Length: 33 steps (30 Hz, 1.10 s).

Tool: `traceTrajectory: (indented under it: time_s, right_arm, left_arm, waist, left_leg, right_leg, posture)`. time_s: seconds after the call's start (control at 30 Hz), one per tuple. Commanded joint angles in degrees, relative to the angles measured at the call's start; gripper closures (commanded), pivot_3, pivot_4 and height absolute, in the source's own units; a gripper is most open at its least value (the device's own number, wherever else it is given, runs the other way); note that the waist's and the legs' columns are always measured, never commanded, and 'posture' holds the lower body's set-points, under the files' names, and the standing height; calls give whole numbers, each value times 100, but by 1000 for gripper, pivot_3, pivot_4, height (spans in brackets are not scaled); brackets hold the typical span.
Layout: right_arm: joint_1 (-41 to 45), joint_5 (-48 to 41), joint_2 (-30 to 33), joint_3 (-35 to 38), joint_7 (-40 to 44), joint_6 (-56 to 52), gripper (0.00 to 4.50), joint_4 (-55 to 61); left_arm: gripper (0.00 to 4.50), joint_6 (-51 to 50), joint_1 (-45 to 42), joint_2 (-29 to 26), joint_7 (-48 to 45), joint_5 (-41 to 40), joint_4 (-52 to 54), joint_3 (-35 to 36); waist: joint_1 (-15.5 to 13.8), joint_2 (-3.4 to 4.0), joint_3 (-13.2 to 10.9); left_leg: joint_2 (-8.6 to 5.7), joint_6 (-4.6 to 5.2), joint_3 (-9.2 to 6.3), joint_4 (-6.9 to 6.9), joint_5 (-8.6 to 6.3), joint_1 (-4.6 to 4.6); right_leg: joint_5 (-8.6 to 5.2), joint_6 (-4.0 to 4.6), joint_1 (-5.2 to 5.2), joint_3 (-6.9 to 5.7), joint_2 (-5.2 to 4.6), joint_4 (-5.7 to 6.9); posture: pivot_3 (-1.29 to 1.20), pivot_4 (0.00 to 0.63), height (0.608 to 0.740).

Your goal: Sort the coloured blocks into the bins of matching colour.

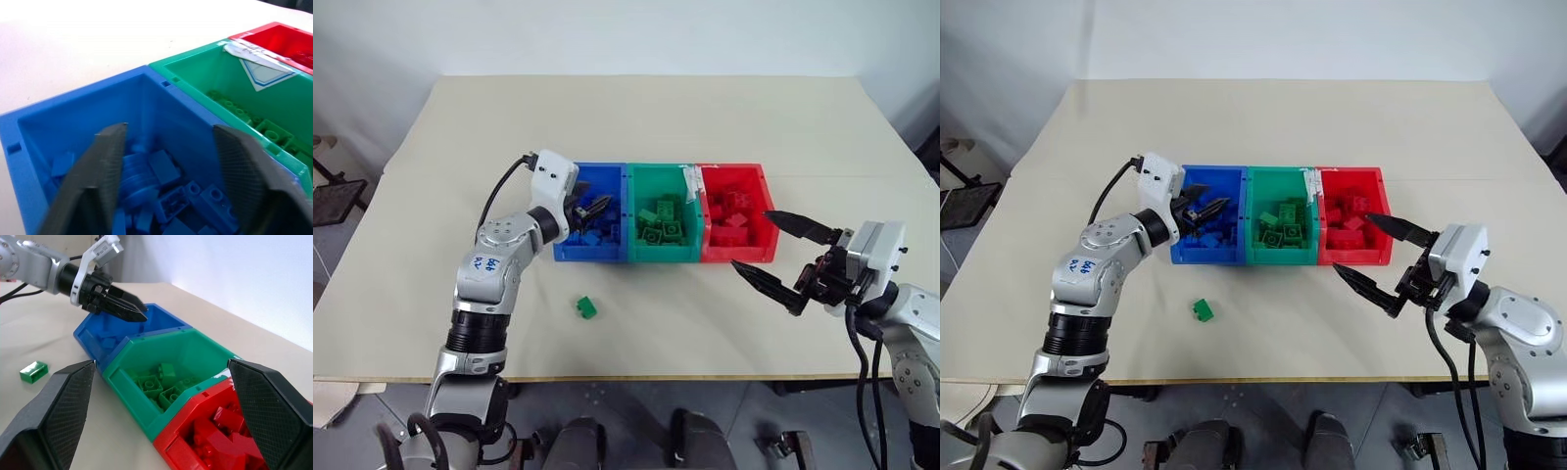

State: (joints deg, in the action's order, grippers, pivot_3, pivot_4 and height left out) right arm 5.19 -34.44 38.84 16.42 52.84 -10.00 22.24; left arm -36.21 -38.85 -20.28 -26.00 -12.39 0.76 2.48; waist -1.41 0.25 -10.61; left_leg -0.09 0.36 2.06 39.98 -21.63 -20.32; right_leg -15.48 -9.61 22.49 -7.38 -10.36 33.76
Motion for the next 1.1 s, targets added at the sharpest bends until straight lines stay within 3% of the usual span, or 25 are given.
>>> traceTrajectory:
  time_s: [0.03,0.07,0.2,0.43,0.6,0.73,0.93,1.1]
  right_arm:
    - [82,30,51,-46,177,151,0,-64]
    - [109,47,44,-96,240,167,0,-105]
    - [208,296,147,-433,739,405,0,-350]
    - [619,555,476,-1321,1860,506,0,-678]
    - [929,592,285,-1586,1916,540,0,-905]
    - [879,586,318,-1516,1941,541,0,-976]
    - [582,584,543,-1255,1974,575,0,-1056]
    - [224,555,593,-1075,1794,505,0,-736]
  left_arm:
    - [427,974,533,-478,-707,-208,358,378]
    - [80,1258,781,-661,-980,-269,390,479]
    - [32,2357,1865,-1473,-2500,-832,532,1006]
    - [32,2778,3095,-2589,-3650,-992,-336,1725]
    - [32,2755,3179,-2769,-3655,-1075,-370,1784]
    - [32,2765,3398,-2894,-3857,-988,379,1421]
    - [32,1667,3432,-2779,-3615,-1259,1971,508]
    - [32,237,2878,-2200,-1988,-309,2598,-617]
  waist:
    - [27,1,0]
    - [51,2,1]
    - [148,2,1]
    - [39,5,2]
    - [-10,0,-1]
    - [-8,-5,2]
    - [13,-5,1]
    - [-14,-4,2]
  left_leg:
    - [2,0,1,0,0,0]
    - [2,0,2,-1,0,2]
    - [9,-4,2,-7,-2,7]
    - [5,-1,10,10,-4,10]
    - [11,-4,4,8,-6,2]
    - [7,-2,1,9,-9,1]
    - [9,-4,4,4,-13,3]
    - [8,-3,4,12,-13,8]
  right_leg:
    - [0,0,1,2,1,0]
    - [0,0,1,2,1,2]
    - [0,0,4,2,3,6]
    - [0,0,-4,13,1,-1]
    - [0,1,1,4,5,0]
    - [0,0,-1,1,1,1]
    - [0,0,0,-1,2,2]
    - [0,0,-6,3,3,6]
  posture:
    - [0,150,740]
    - [0,150,740]
    - [0,150,740]
    - [0,150,740]
    - [0,150,740]
    - [0,150,740]
    - [0,150,740]
    - [0,150,740]
